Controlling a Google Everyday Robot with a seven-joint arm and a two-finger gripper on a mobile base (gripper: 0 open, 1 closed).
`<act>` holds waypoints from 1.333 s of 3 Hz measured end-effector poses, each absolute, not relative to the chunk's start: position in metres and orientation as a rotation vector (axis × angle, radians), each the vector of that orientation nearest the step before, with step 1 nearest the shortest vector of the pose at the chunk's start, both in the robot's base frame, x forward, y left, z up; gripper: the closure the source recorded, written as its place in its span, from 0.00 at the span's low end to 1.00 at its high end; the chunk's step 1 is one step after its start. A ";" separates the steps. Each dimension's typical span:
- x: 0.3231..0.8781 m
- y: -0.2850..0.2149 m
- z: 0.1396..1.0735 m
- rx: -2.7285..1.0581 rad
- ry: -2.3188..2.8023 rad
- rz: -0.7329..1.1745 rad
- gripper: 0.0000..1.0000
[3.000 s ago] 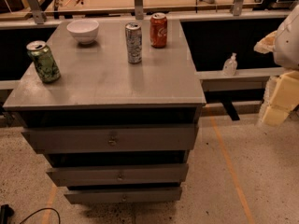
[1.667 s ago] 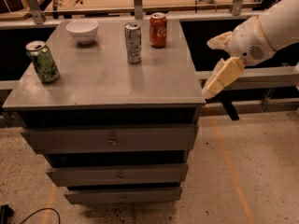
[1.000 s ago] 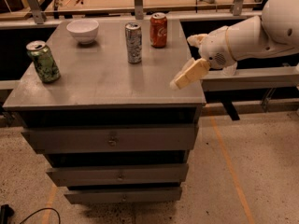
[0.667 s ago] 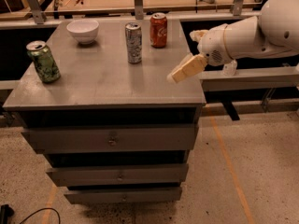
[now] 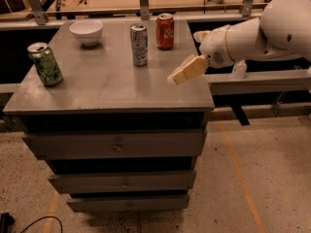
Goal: Knock redbull can over
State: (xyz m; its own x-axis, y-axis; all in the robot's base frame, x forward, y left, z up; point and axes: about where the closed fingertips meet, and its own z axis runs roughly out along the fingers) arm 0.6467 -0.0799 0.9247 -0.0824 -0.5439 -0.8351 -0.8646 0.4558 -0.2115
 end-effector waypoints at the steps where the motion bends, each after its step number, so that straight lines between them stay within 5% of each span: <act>1: 0.677 -0.052 0.914 -1.169 1.754 0.455 0.00; 2: 0.707 -0.023 0.896 -1.143 1.748 0.516 0.18; 4: 0.759 0.020 0.887 -1.123 1.662 0.569 0.22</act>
Offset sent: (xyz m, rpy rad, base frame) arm 0.0967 0.0864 -0.0484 0.1451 0.0587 0.0020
